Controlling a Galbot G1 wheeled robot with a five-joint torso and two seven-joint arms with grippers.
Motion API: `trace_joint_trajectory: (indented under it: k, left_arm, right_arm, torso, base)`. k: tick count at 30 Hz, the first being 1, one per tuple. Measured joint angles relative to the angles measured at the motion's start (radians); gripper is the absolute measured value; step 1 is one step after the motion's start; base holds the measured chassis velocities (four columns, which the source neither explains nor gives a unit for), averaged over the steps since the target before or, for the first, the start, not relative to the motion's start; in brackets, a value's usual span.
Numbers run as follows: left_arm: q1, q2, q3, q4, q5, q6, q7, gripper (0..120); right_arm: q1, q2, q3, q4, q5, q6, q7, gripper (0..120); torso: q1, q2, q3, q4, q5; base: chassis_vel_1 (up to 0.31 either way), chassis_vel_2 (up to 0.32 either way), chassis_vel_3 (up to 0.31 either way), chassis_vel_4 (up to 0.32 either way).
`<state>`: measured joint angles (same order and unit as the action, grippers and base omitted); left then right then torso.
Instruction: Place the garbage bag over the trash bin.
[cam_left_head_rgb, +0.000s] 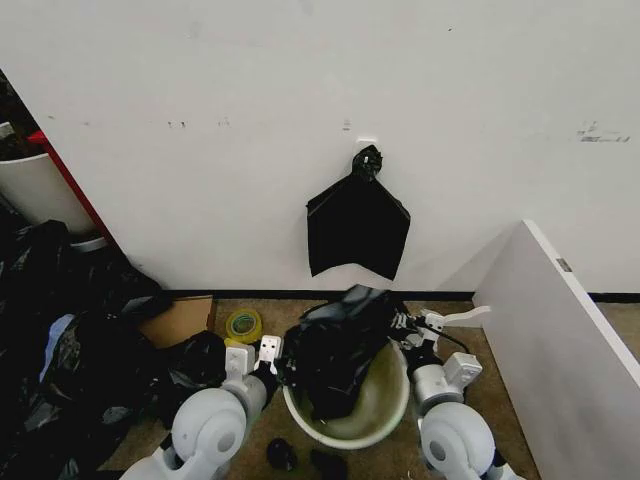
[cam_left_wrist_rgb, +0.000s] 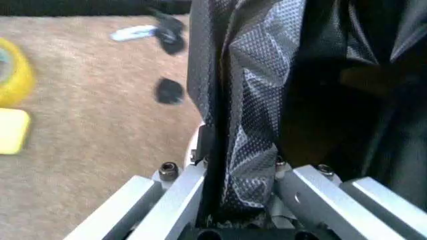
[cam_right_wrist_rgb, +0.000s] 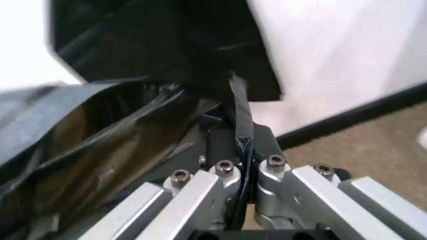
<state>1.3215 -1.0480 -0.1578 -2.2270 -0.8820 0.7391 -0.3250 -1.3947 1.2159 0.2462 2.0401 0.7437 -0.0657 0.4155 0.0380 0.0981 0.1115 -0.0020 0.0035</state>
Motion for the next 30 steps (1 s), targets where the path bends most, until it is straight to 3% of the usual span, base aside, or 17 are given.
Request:
trace_joint_trajectory:
  k: [5,13,23,27,30]
  left_arm:
    - [-0.018,-0.007,-0.056,-0.012,-0.035,-0.026,-0.009,1]
    - [-0.062,-0.032,-0.094,0.038,-0.052,-0.082,-0.022,1]
    - [-0.121,-0.026,-0.087,0.156,0.061,-0.176,0.016,1]
    - [-0.125,-0.023,-0.088,0.164,0.066,-0.182,0.02,1]
    - [-0.133,-0.025,-0.084,0.174,0.08,-0.192,0.02,1]
  right_arm:
    - [-0.026,-0.018,0.022,-0.002,0.023,-0.031,0.01,0]
    - [-0.07,-0.049,0.011,0.069,0.077,-0.043,0.003,0]
    - [-0.048,-0.067,-0.006,0.073,0.184,0.094,-0.257,0]
    - [-0.024,-0.073,-0.003,0.032,0.178,0.094,-0.256,0]
    - [0.0,-0.076,0.006,-0.014,0.074,0.083,-0.188,10]
  torso:
    - [0.0,0.0,0.0,-0.0002,-0.0001]
    - [0.0,0.0,0.0,-0.0003,0.0]
    - [0.0,0.0,0.0,-0.0003,-0.0005]
    - [0.0,0.0,0.0,-0.0003,0.0003]
    - [0.0,0.0,0.0,-0.0001,0.0003]
  base:
    - [0.0,0.0,0.0,0.0]
    - [0.0,0.0,0.0,0.0]
    - [0.0,0.0,0.0,0.0]
    - [0.0,0.0,0.0,0.0]
    - [0.0,0.0,0.0,0.0]
